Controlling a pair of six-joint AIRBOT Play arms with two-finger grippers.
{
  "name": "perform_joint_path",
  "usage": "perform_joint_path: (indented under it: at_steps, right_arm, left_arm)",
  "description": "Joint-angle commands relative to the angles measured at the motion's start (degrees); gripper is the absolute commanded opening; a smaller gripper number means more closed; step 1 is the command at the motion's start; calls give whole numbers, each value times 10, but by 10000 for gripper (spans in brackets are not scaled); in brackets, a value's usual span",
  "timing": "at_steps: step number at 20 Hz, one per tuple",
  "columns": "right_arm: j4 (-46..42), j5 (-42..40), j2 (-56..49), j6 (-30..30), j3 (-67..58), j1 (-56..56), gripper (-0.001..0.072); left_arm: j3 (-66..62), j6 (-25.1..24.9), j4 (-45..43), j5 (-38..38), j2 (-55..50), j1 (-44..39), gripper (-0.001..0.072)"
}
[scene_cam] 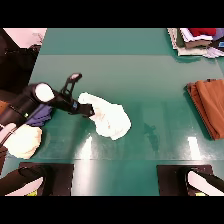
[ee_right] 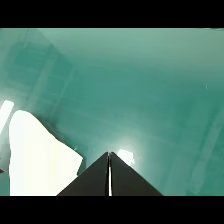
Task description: Fold the shirts.
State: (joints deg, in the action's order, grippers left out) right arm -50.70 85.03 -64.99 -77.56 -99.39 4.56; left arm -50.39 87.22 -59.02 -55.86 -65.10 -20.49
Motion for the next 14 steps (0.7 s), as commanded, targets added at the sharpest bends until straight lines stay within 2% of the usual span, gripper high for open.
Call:
perform_joint_path:
  at_steps: [1,6,7,9,10,12,14]
  right_arm:
    - [0,0,0,0,1,0,15]
    - [0,1,0,0,1,0,15]
    - [0,2,0,0,1,0,16]
    - [0,14,0,0,2,-1,16]
    - [0,27,-2,0,2,-5,16]
    - [1,67,-10,0,9,-19,16]
    - [0,84,-9,0,67,-49,16]
  left_arm:
    - [91,-61,162,116,-1,5,645]
    - [93,-67,179,135,-39,5,644]
    - [93,-66,179,139,-43,5,623]
    - [88,-67,175,150,-42,5,124]
    - [78,-67,160,147,-38,5,28]
    - [44,-66,101,122,-28,5,23]
    - [-2,-64,21,78,-10,5,23]
